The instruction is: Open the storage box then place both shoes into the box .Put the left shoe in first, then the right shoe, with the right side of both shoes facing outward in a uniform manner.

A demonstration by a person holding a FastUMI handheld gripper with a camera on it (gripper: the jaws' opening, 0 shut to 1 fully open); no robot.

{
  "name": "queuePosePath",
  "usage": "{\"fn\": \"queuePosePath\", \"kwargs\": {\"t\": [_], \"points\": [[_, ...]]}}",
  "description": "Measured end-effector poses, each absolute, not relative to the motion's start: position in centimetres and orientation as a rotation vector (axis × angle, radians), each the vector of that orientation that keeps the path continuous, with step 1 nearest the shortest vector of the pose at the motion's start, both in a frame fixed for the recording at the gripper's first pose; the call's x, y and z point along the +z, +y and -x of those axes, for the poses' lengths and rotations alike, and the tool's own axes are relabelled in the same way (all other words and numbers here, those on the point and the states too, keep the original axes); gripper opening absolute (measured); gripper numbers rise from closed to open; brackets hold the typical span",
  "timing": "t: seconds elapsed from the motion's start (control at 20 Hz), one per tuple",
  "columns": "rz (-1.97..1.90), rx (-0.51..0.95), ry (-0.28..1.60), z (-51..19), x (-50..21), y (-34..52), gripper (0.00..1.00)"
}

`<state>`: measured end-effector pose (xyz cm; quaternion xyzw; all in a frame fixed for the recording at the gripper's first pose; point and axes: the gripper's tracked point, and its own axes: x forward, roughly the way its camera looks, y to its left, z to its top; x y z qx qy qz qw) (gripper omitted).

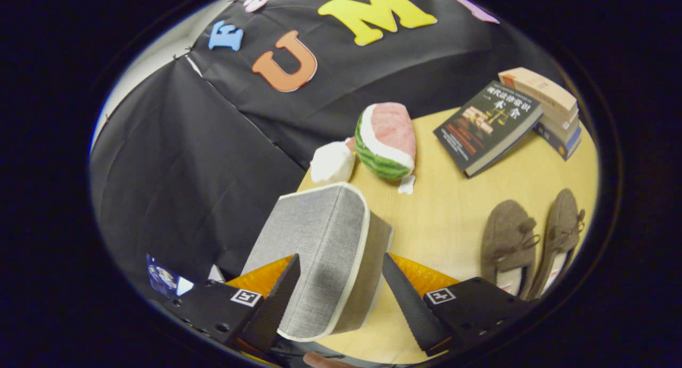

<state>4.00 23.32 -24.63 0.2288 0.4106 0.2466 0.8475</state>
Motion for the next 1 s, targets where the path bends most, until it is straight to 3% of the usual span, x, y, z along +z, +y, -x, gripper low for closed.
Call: {"fn": "queuePosePath", "kwargs": {"t": [0.3,0.45,0.5,0.7,0.75,1.0], "points": [[-0.568,0.542,0.994,-3.8,-26.9,25.0,0.95],[-0.728,0.562,1.090,-3.6,-28.1,25.2,0.87],[-0.756,0.573,1.106,-3.6,-27.9,25.6,0.79],[-0.734,0.593,1.116,-3.5,-27.3,25.6,0.64],[-0.723,0.592,1.119,-3.4,-27.5,25.5,0.64],[-0.760,0.627,1.129,-3.0,-25.8,25.0,0.20]]}}
